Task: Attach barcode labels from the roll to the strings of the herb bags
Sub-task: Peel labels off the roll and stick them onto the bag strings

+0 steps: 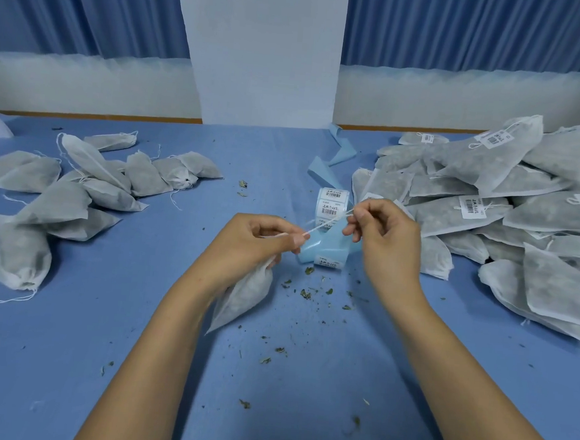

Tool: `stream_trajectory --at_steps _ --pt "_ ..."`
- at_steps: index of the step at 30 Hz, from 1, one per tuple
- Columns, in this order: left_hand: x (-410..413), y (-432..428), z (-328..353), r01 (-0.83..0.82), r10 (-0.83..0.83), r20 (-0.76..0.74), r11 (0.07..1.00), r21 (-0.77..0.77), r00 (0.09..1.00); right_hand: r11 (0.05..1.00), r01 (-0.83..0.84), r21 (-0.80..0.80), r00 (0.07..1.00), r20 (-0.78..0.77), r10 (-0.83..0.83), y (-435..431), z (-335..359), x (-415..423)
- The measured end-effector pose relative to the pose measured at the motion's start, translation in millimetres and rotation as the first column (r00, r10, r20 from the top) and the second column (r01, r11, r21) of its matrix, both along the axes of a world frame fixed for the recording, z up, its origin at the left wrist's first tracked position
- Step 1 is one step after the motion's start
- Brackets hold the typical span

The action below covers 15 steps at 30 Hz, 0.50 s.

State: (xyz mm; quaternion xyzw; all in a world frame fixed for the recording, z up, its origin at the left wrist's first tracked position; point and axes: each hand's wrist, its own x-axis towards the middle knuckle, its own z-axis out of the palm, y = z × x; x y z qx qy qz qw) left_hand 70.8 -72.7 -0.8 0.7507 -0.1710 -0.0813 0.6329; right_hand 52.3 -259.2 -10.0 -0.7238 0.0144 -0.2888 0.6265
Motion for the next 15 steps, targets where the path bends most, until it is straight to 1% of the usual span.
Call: stream_trajectory --at_steps 2,3,5,7,8,9,10,12,13,14,15 --pt "0 3 -2 0.075 -0.073 -0.023 0.991 0.113 0.997 0.998 0.014 0.062 1.0 -0.022 -0.012 -2 0 2" --pt "1 3 -3 0.101 -0.095 -0.056 0.988 0.117 0.994 0.994 0.026 0.105 0.999 -0.024 -0.023 -2 1 2" --pt "1 0 -5 0.081 -0.073 -0.148 0.996 0.048 0.986 0.986 0.053 0.161 0.999 -0.008 -0.053 0 4 -1" --pt "2 -5 -6 -0.027 0.025 -0.199 1.0 -0.007 0.98 0.99 0.024 0.142 0.997 0.065 -0.034 8 7 -8" --pt "3 -8 -7 -0.081 0.071 -0.207 0.996 -0.04 0.976 0.996 -0.02 0.085 0.992 0.122 0.009 15 7 -14" --pt "3 -9 -8 -0.122 0.101 -0.216 0.989 -0.085 0.971 0.997 -0.075 -0.016 0.981 0.179 0.077 22 7 -20" --pt "4 -9 -8 -0.154 0.118 -0.235 0.978 -0.142 0.965 0.98 -0.126 -0.151 0.962 0.224 0.158 31 5 -25" --pt "5 -9 -8 -0.183 0.097 -0.293 0.941 -0.284 0.951 0.895 -0.16 -0.416 0.923 0.259 0.286 42 0 -32" --pt "5 -10 -7 -0.178 0.052 -0.323 0.911 -0.373 0.945 0.855 -0.156 -0.494 0.917 0.25 0.311 46 -3 -32" --pt "5 -10 -6 -0.167 -0.005 -0.347 0.869 -0.465 0.938 0.839 -0.163 -0.519 0.922 0.224 0.317 47 -5 -31" --pt "5 -10 -4 -0.155 -0.061 -0.354 0.821 -0.55 0.933 0.844 -0.174 -0.508 0.934 0.187 0.305 48 -6 -31"
